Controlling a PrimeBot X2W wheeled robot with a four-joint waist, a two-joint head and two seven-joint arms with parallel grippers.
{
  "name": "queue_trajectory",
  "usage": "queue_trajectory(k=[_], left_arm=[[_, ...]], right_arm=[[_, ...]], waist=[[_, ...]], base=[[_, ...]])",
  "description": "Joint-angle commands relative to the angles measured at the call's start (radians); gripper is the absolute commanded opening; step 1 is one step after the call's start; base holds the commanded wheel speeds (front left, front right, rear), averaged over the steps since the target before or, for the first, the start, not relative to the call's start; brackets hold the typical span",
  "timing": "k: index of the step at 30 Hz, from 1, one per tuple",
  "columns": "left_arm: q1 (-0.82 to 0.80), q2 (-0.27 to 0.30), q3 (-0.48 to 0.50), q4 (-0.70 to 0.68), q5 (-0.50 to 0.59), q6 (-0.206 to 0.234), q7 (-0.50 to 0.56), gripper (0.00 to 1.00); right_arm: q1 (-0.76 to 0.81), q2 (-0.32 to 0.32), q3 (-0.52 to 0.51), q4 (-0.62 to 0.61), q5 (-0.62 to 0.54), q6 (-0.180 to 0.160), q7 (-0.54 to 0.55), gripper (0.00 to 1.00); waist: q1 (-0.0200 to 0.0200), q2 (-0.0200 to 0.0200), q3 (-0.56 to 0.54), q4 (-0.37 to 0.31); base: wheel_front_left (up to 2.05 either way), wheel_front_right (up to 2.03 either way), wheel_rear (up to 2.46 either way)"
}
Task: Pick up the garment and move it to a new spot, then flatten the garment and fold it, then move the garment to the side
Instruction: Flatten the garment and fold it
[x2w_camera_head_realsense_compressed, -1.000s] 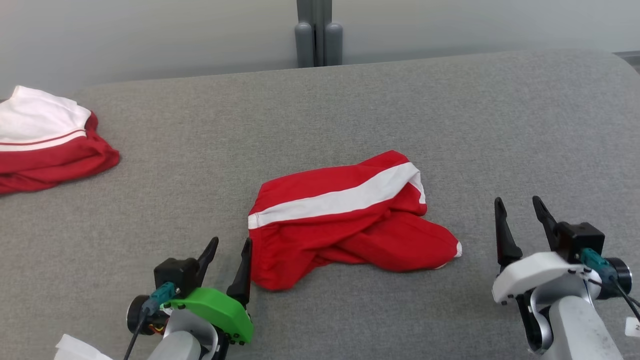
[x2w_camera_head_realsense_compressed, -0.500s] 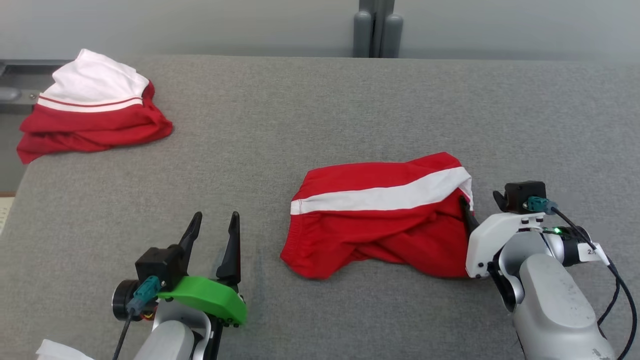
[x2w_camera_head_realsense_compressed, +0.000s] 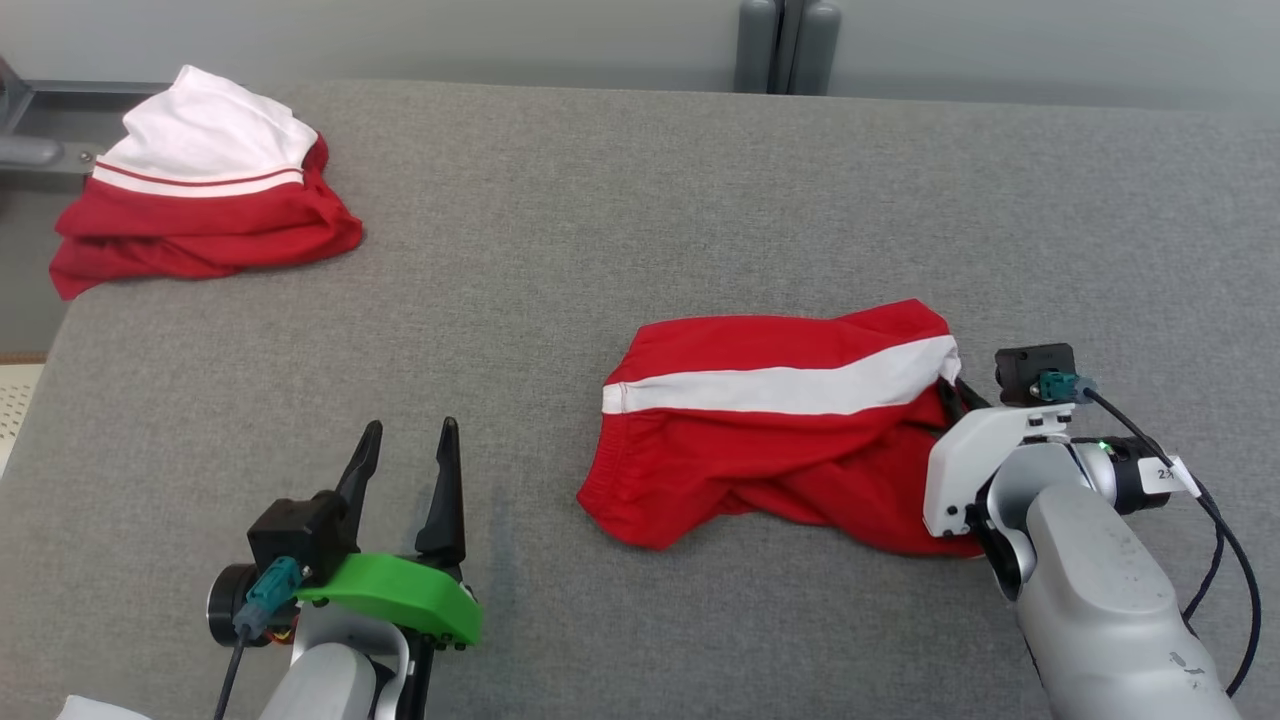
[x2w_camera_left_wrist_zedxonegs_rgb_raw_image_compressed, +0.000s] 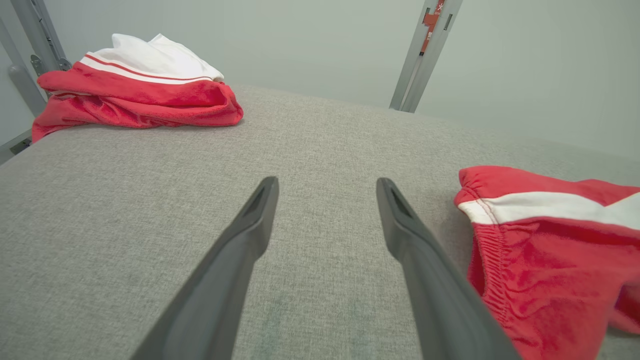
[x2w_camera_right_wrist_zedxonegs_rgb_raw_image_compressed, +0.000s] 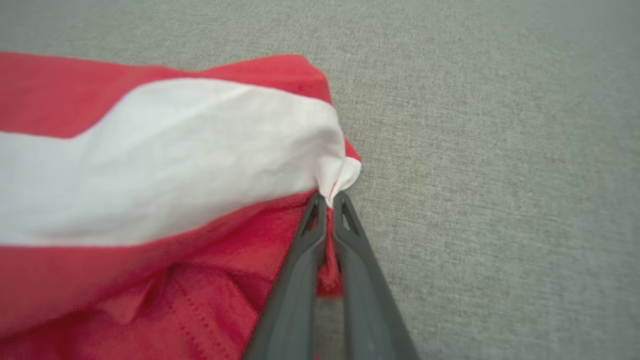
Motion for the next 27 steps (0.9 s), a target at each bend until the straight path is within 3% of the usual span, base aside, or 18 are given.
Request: queue_trajectory(k=[1,9,17,23,26,27], left_arm=[[0.015,-0.003,0.006,-0.002,0.013,-0.003,0.000,1.00],[0.035,-0.004,0.023,-0.006,0.029,-0.007,0.000,1.00],[0.058,0.008,0.040,-0.016,0.022,-0.005,0.000,1.00],[0.057,0.008,0.039,-0.019,0.017,-0.006,0.000,1.00],[0.055,0.002,0.035,-0.016,0.017,-0.008,0.000,1.00],[0.056,0.001,0.034,-0.015,0.017,-0.009,0.000,1.00]], right_arm=[[-0.015,-0.006,-0.003,-0.005,-0.006,0.000,-0.026,0.00],[0.122,-0.004,0.040,-0.215,0.045,0.000,-0.118,0.00],[0.475,-0.004,0.046,-0.626,0.069,0.000,-0.036,0.00],[0.608,-0.004,0.040,-0.707,0.095,0.000,-0.001,0.00],[0.612,-0.004,0.026,-0.680,0.103,0.000,-0.022,0.11],[0.609,-0.004,0.020,-0.665,0.102,0.000,-0.027,0.38]], waist=[[0.0000,0.0000,-0.007,-0.017],[0.0000,0.0000,-0.046,-0.081],[0.0000,0.0000,-0.075,-0.127],[0.0000,0.0000,-0.080,-0.138],[0.0000,0.0000,-0.082,-0.136],[0.0000,0.0000,-0.083,-0.135]], base=[[0.00,0.00,0.00],[0.00,0.00,0.00],[0.00,0.00,0.00],[0.00,0.00,0.00],[0.00,0.00,0.00],[0.00,0.00,0.00]])
